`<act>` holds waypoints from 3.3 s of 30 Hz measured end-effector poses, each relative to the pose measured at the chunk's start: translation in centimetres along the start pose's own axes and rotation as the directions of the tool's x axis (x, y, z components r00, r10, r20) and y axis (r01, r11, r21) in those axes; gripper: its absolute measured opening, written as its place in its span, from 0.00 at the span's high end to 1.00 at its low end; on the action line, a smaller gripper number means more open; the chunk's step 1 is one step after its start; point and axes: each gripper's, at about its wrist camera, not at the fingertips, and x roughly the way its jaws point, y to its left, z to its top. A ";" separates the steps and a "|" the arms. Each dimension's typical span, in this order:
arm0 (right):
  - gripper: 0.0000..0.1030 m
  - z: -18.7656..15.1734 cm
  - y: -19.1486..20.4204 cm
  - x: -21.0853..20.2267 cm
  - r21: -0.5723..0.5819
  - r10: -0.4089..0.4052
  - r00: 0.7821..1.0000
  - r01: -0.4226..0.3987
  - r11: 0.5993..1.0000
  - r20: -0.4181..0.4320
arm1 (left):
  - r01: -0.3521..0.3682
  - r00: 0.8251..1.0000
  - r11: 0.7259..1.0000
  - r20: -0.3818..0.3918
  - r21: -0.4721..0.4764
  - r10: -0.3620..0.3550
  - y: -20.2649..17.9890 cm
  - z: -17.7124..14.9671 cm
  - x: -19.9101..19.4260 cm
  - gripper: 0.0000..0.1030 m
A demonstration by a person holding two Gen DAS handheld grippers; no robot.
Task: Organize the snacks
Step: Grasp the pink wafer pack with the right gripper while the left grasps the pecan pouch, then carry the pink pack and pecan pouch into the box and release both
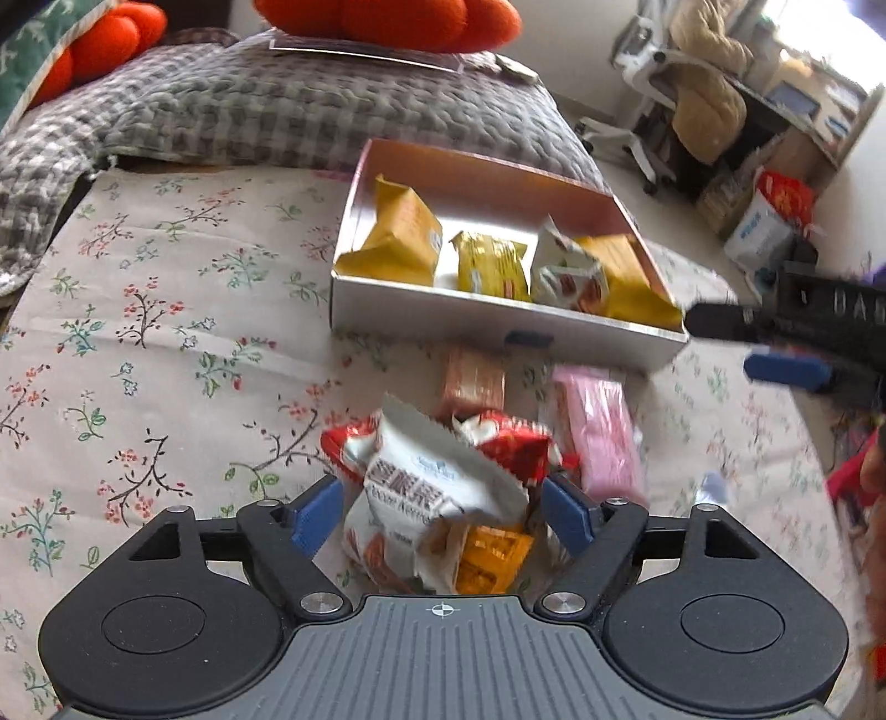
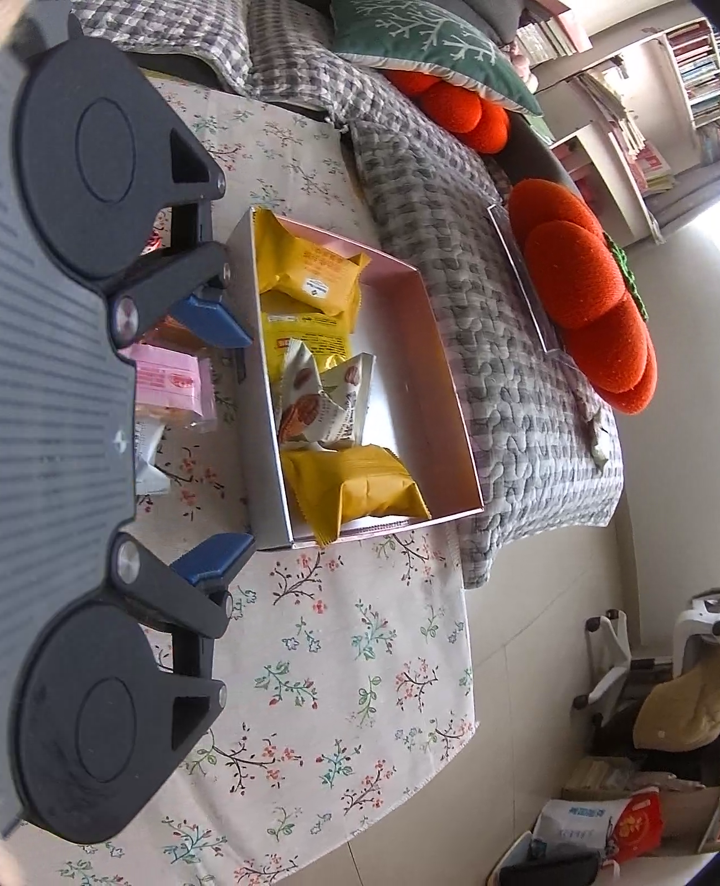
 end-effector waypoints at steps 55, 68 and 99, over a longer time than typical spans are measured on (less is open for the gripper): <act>0.72 -2.4 2.2 3.2 -0.057 0.015 0.997 -0.020 0.998 -0.079 | 0.015 0.996 0.999 0.088 0.046 -0.019 -0.8 -0.4 -1.4 0.50; 0.72 -1.7 1.6 2.3 -0.033 0.047 0.999 -0.048 0.998 -0.028 | 0.012 0.991 1.000 0.130 0.027 -0.016 -0.1 0.4 -2.1 0.50; 0.72 1.7 -2.6 3.7 0.106 0.022 0.999 -0.026 0.994 0.044 | 0.013 0.982 1.000 0.190 0.007 -0.014 -1.2 7.7 0.8 0.50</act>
